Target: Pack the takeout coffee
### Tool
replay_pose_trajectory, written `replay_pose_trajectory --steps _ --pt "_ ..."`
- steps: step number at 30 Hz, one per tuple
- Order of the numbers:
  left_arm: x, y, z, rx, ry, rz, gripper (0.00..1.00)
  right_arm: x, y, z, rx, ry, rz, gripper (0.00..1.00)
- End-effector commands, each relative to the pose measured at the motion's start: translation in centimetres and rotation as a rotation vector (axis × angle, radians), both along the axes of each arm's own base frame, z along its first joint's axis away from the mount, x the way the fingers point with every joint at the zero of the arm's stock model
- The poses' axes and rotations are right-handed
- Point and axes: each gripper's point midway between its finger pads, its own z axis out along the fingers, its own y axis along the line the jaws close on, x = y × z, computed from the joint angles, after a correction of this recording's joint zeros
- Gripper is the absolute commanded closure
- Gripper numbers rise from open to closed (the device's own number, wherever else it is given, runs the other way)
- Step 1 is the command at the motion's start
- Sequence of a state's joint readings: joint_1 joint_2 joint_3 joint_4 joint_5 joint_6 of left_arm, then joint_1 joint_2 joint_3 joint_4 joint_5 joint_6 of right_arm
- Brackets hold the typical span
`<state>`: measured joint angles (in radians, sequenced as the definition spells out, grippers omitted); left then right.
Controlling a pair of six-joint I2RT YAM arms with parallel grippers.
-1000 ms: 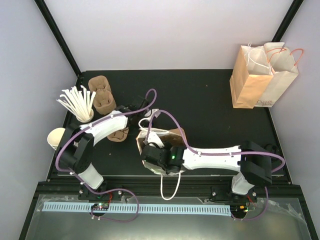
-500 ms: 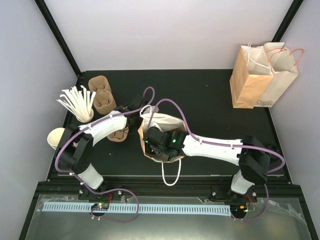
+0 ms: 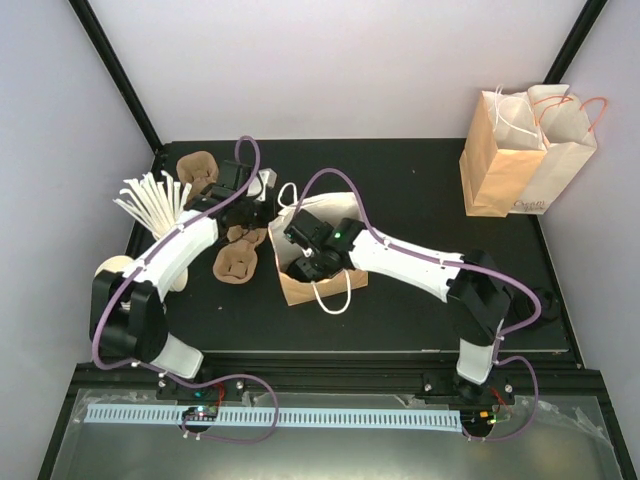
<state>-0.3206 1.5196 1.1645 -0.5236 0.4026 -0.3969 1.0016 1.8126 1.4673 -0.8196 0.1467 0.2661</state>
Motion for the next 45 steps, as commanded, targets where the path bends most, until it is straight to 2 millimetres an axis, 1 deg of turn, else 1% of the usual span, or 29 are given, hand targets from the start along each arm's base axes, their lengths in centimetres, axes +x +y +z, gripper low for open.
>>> replay_pose_trajectory --steps 1,4,9,14,15,16,18,21,24,27,30,34,37,39,42,45 --pt "1.0 0.6 4.5 -0.025 -0.143 0.01 0.14 -1.7 -3.5 -6.0 -0.246 0.195 0.034 0.99" --pt "0.7 1.5 4.6 -0.003 -0.168 0.034 0.14 -1.6 -3.5 -7.1 -0.282 0.219 0.033 0.99" --pt "-0.5 2.7 4.9 0.019 -0.207 0.06 0.14 -1.8 -3.9 -8.6 -0.322 0.256 0.032 0.99" --pt "-1.6 3.3 4.5 0.029 -0.202 0.059 0.14 -2.7 -5.3 -10.7 -0.384 0.294 0.03 0.99" --pt "-1.9 3.3 4.7 0.027 -0.212 0.057 0.14 -2.8 -5.7 -11.1 -0.403 0.295 0.026 0.99" --pt "-2.1 3.4 5.0 0.027 -0.223 0.056 0.14 -2.8 -5.9 -11.3 -0.412 0.295 0.024 0.99" --pt "-2.3 3.6 4.8 0.034 -0.222 0.056 0.14 -3.0 -6.3 -11.5 -0.422 0.296 0.022 0.99" --pt "-2.7 3.7 4.7 0.037 -0.221 0.056 0.14 -2.9 -6.5 -11.2 -0.421 0.289 0.013 0.99" --pt "-3.0 3.8 5.0 0.037 -0.234 0.056 0.14 -2.2 -5.7 -9.6 -0.379 0.25 0.008 0.99" --pt "-3.3 4.0 5.6 0.042 -0.246 0.055 0.14 -0.9 -4.5 -6.6 -0.32 0.182 -0.005 0.97" --pt "-3.6 4.2 5.8 0.05 -0.248 0.053 0.14 0.0 -3.3 -3.3 -0.242 0.124 -0.012 0.92" --pt "-4.1 4.3 6.1 0.056 -0.253 0.05 0.14 0.7 -2.6 -0.2 -0.175 0.075 -0.031 0.84" --pt "-4.4 4.4 6.1 0.058 -0.25 0.046 0.14 1.0 -2.5 1.6 -0.148 0.046 -0.041 0.76" --pt "-4.6 4.3 6.1 0.053 -0.246 0.039 0.14 1.2 -2.5 2.6 -0.137 0.032 -0.049 0.66" --pt "-4.8 4.3 6.3 0.05 -0.246 0.033 0.14 1.3 -2.4 4.1 -0.109 0.011 -0.055 0.57" --pt "-5.1 4.3 6.4 0.05 -0.246 0.033 0.13 1.3 -2.3 5.5 -0.082 -0.004 -0.059 0.49"
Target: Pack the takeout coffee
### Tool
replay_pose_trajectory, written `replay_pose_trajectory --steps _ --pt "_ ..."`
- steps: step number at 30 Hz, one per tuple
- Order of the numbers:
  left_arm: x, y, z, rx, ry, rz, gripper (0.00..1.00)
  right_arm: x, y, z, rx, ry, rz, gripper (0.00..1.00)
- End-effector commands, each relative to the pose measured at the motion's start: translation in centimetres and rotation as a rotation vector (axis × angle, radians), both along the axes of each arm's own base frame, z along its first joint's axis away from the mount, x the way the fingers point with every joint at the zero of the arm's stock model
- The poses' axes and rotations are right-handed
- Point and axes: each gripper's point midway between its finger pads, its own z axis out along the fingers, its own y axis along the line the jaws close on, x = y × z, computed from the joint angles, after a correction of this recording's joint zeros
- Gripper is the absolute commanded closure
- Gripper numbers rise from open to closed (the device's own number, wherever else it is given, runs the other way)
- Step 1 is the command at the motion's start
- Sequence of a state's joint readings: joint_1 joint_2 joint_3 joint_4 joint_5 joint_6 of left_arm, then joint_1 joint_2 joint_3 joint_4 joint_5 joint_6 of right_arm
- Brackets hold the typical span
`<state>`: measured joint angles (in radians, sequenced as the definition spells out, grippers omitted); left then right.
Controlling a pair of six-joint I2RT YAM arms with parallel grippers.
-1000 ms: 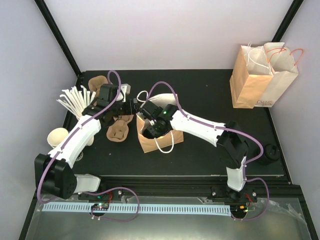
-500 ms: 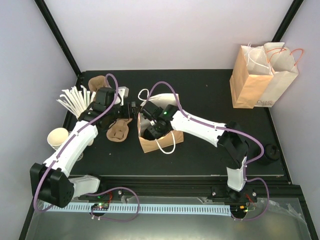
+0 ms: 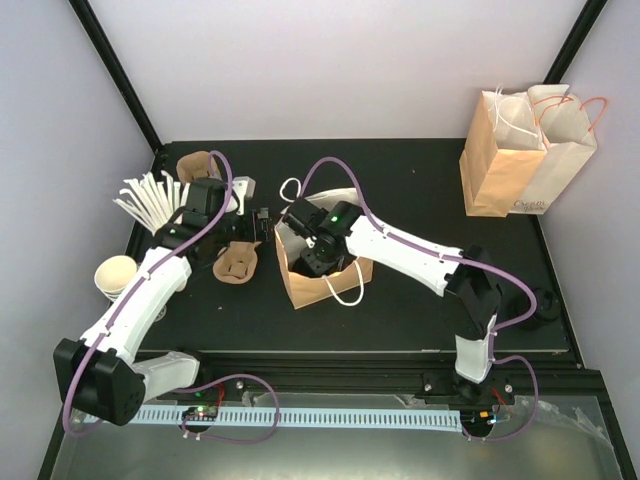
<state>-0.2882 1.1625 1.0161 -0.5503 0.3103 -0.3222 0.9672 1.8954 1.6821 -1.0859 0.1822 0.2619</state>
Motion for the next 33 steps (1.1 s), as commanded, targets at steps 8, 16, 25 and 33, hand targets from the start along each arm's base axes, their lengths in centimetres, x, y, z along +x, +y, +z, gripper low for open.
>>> replay_pose_trajectory --steps 8,16,25,33 --pt "-1.2 0.1 0.9 0.001 -0.015 -0.028 0.13 -0.2 -0.4 6.6 0.113 -0.076 -0.011 0.11" --pt "-1.6 1.2 1.0 0.045 -0.023 0.011 0.01 -0.6 -0.9 9.8 0.177 -0.117 -0.015 0.0" --pt "-2.3 3.1 4.3 0.059 -0.154 0.087 0.01 -1.6 -2.2 14.3 0.29 -0.184 -0.017 0.0" --pt "-4.5 -0.8 8.9 -0.063 -0.31 -0.174 0.01 -2.5 -3.1 18.0 0.379 -0.228 -0.014 0.0"
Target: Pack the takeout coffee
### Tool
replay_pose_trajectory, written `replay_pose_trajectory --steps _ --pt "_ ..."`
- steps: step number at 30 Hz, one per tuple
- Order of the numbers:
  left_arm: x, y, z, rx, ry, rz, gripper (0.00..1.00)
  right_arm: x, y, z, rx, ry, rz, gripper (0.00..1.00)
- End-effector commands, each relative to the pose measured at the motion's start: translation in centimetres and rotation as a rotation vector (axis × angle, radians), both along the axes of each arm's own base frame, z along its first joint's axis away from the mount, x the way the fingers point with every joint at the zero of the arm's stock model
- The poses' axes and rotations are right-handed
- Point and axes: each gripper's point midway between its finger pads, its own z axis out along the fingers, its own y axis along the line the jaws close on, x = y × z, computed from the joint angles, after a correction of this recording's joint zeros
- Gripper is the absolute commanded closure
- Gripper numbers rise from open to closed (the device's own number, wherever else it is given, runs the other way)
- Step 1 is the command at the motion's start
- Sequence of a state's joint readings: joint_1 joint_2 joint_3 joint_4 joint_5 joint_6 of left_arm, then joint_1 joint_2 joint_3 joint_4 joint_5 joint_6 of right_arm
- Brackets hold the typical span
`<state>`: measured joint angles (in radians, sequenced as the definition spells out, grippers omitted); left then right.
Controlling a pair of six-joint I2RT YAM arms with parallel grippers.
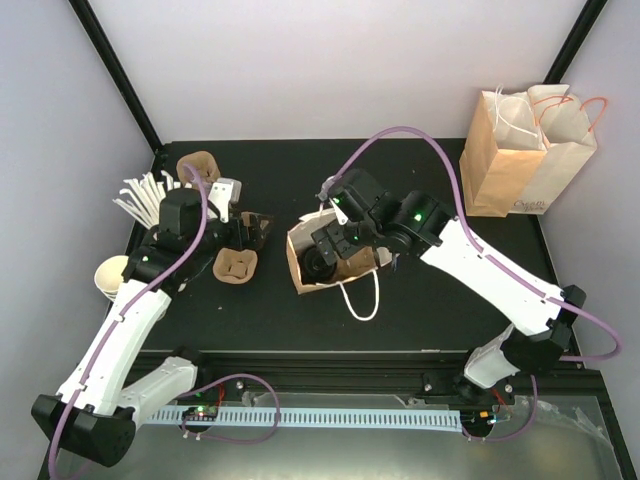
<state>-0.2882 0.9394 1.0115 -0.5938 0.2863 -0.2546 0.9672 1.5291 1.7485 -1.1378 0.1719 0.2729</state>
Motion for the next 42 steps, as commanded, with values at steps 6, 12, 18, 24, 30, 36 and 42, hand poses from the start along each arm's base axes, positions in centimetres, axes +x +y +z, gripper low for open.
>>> replay_pose_trajectory --steps 6,12,18,24,30,36,42 --pt "-2.4 -4.1 4.6 -0.122 -0.128 -0.297 0.01 -0.6 -0.3 1.6 0.054 -0.008 0.006 0.0" --pt "-4.1 -6.0 5.6 -0.189 -0.158 -0.45 0.01 -0.4 -0.2 -0.8 -0.008 0.035 0.0 0.0" --pt "-2.5 -6.3 5.7 -0.107 -0.225 -0.465 0.07 -0.5 0.3 -0.9 -0.007 0.043 0.032 0.0" --pt "0.7 -7.2 5.1 -0.02 -0.254 -0.479 0.1 -0.6 0.1 -0.4 -0.009 0.032 0.037 0.0" --pt "3.7 -6.6 4.5 -0.015 -0.178 -0.357 0.1 0.7 -2.5 3.5 0.033 -0.075 -0.072 0.0" --pt "3.1 -6.1 3.8 -0.08 -0.055 -0.279 0.1 3.6 -9.5 5.8 0.067 -0.139 -0.343 0.03" --pt "2.4 -1.8 2.3 -0.008 0.007 -0.037 0.04 7.2 -15.8 2.1 -0.017 -0.053 -0.588 0.19"
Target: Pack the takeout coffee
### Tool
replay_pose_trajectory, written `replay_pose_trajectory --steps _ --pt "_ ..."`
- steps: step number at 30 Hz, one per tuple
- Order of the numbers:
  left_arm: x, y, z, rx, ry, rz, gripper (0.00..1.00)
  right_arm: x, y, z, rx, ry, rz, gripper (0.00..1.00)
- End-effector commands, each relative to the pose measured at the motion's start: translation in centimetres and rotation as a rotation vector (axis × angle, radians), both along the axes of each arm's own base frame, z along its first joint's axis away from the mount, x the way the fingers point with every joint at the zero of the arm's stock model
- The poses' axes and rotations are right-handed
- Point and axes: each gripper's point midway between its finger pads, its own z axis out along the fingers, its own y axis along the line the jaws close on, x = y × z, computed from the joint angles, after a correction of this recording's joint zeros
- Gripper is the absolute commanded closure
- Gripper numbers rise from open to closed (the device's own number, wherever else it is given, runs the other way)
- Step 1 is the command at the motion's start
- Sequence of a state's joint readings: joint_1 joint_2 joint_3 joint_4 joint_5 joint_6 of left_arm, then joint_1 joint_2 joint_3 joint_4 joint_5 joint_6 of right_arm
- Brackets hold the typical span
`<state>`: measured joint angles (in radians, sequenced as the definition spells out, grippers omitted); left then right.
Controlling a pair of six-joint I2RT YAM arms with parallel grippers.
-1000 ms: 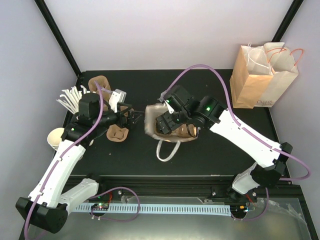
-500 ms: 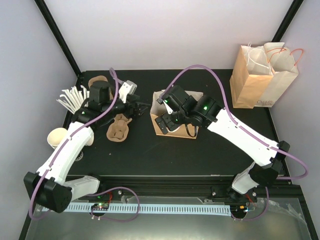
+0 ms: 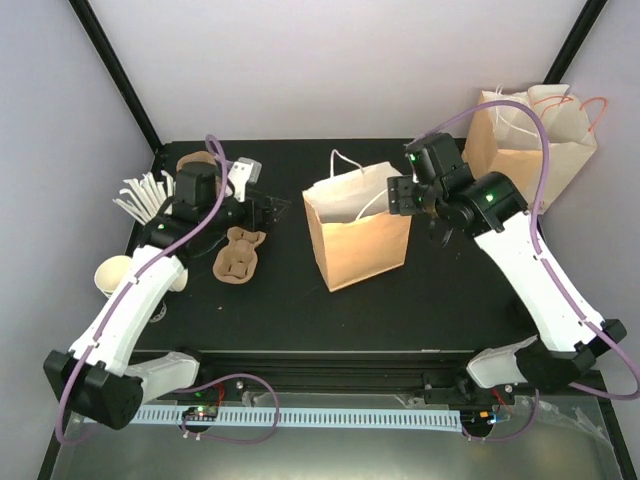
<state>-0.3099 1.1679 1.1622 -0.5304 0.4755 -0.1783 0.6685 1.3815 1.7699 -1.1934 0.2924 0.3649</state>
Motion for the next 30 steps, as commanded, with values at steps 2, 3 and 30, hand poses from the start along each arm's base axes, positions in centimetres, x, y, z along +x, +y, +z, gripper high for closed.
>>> replay_pose_trajectory --steps 2,3,30 --pt "-1.0 4.0 0.8 0.044 0.015 0.224 0.03 2.7 -3.9 -4.3 -0.087 0.113 -0.182 0.23" --pt "-1.2 4.1 0.7 0.044 0.018 0.228 0.03 3.2 -4.0 -4.7 -0.093 0.118 -0.19 0.25" --pt "-2.1 -5.8 2.6 -0.065 -0.008 -0.05 0.04 -0.5 -4.3 4.3 0.074 -0.088 -0.024 0.0"
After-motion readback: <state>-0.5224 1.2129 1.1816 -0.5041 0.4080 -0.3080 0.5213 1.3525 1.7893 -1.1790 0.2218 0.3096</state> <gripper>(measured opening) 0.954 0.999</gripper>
